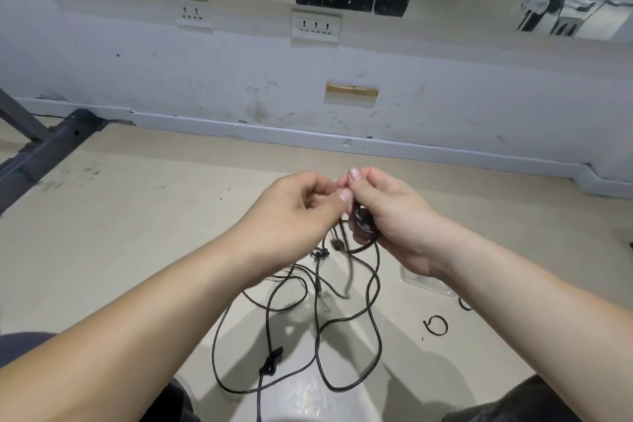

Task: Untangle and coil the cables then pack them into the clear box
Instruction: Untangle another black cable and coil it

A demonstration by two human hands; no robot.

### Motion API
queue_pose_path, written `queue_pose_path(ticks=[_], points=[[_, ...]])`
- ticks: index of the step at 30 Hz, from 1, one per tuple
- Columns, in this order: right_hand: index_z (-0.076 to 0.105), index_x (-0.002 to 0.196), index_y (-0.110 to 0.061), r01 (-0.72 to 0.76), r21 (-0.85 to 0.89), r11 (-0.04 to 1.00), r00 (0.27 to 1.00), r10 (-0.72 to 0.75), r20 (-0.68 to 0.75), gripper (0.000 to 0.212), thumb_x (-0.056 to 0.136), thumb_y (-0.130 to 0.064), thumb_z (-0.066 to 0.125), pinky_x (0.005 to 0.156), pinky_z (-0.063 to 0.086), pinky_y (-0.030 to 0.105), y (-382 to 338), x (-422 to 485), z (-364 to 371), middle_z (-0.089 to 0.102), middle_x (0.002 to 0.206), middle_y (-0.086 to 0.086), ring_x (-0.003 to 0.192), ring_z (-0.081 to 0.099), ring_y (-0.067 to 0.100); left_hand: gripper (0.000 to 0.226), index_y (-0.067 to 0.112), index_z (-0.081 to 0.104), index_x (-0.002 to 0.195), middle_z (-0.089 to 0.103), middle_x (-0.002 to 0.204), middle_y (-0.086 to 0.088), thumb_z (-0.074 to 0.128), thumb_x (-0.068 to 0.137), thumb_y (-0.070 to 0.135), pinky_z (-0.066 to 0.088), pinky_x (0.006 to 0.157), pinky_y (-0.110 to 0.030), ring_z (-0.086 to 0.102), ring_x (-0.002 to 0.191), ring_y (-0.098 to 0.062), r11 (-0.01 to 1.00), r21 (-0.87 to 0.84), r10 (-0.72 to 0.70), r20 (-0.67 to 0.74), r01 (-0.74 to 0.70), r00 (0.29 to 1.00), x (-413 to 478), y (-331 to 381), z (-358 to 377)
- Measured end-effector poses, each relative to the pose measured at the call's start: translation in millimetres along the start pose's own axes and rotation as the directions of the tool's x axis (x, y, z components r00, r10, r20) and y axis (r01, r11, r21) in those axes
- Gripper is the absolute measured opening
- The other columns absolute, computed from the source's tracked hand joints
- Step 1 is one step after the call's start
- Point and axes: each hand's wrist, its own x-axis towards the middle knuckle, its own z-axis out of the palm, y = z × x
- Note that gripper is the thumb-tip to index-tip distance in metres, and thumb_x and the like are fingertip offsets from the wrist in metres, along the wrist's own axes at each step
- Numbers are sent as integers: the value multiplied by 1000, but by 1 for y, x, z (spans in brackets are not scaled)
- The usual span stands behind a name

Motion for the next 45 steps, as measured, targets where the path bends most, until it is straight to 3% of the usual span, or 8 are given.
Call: queue_pose_path(ticks=[5,10,14,19,24,31,37,45], points=[[63,124,-15,-59,-20,998,998,60,30,33,105,-40,53,54,36,28,-2,-1,1,50,82,4,55,39,12,8,19,73,103,72,82,-4,73,96,20,59,78,-42,64,71,-18,991,-121,-58,-25,55,998,2,-3,3],[65,119,-10,-123,-30,992,928,126,352,33,89,-23,69,52,20,29,-21,-3,-20,38,74,1,50,23,12,8,5,70,94,54,64,-6,64,98,6,62,66,-40,54,47,-18,918,-382,-121,-15,106,993,8,10,-7],[62,116,7,-28,-257,966,948,107,299,37,94,-22,67,55,37,28,-21,-6,-30,56,65,3,61,45,24,7,8,66,94,52,69,-4,62,96,4,56,49,-31,52,47,-17,860,-506,-164,-154,65,974,13,14,-22],[75,108,-18,171,-397,902,975,-98,199,21,106,-25,55,54,35,23,-13,-8,-30,43,62,-6,58,40,14,22,22,70,114,69,107,-12,68,95,11,63,60,-40,70,68,-21,957,-285,-77,-51,59,996,7,7,-25],[73,111,-18,184,-350,918,977,-132,168,21,105,-28,56,48,31,13,-14,-8,-27,40,60,-8,52,37,8,41,36,68,123,67,107,-1,82,87,23,56,51,-31,75,74,-24,996,-73,46,-67,-51,997,3,-1,-19],[68,79,-24,168,-273,947,986,-159,56,21,100,-28,65,45,24,20,-16,-7,-26,51,59,3,50,33,13,30,26,70,96,73,92,0,92,76,25,63,53,-41,67,67,-15,995,-46,91,-69,-94,993,3,-5,-13],[58,104,-22,97,-397,913,992,-55,116,36,95,-51,38,40,27,18,-6,-4,-18,61,65,3,43,35,13,32,24,66,88,66,80,-10,90,69,36,62,52,-51,57,61,-14,992,16,129,-35,-129,991,5,-6,-12],[61,91,-18,76,-247,966,994,-54,96,5,87,-20,58,42,25,20,-9,0,-21,61,63,12,46,36,17,30,37,61,90,68,78,10,80,71,50,62,57,-46,65,63,-13,931,333,185,-72,-151,980,6,-10,-20]])
